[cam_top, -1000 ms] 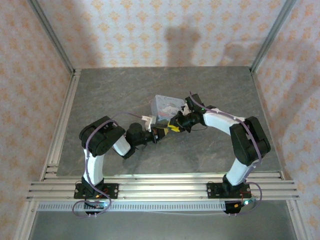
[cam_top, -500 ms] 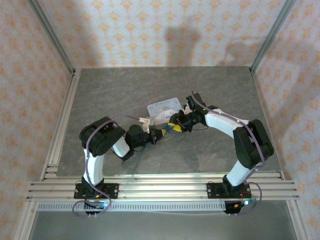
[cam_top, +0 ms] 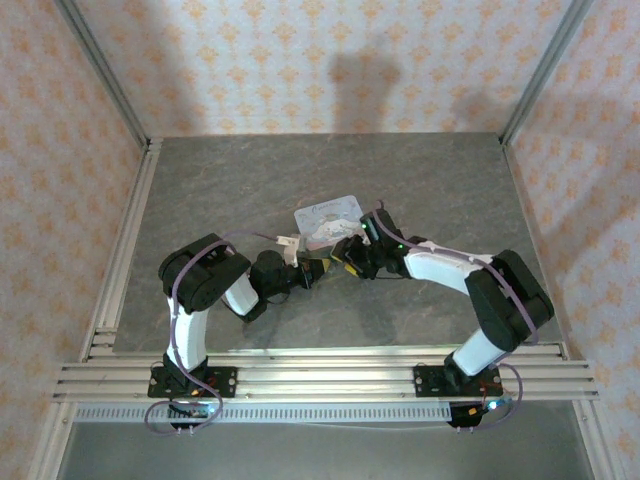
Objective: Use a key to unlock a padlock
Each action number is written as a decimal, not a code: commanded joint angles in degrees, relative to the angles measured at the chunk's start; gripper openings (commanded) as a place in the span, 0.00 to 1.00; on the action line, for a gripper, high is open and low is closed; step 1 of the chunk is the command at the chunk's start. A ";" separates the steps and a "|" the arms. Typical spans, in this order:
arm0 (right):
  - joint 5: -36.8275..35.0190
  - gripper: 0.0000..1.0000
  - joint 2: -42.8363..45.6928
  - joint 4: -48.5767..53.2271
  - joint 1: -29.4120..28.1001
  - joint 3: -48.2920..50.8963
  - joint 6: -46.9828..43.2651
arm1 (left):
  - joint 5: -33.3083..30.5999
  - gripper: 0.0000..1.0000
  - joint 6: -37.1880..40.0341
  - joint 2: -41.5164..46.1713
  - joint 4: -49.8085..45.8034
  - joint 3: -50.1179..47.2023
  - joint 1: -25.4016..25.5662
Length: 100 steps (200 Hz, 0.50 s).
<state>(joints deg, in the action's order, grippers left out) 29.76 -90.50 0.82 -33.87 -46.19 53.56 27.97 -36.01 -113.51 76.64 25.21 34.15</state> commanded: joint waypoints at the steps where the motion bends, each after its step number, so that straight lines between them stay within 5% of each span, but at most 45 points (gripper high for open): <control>1: -5.76 0.51 1.24 -7.20 -0.70 1.87 3.10 | -1.69 0.00 0.50 0.48 -1.71 -1.57 0.23; 100: -5.42 0.48 -3.98 -11.26 -1.64 1.50 4.71 | -1.94 0.00 -0.46 0.13 -1.73 -1.13 1.09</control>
<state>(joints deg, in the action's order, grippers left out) 24.86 -93.03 -7.99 -35.11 -44.53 57.49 27.38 -36.16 -113.45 76.93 25.02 34.52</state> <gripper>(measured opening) 0.493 0.048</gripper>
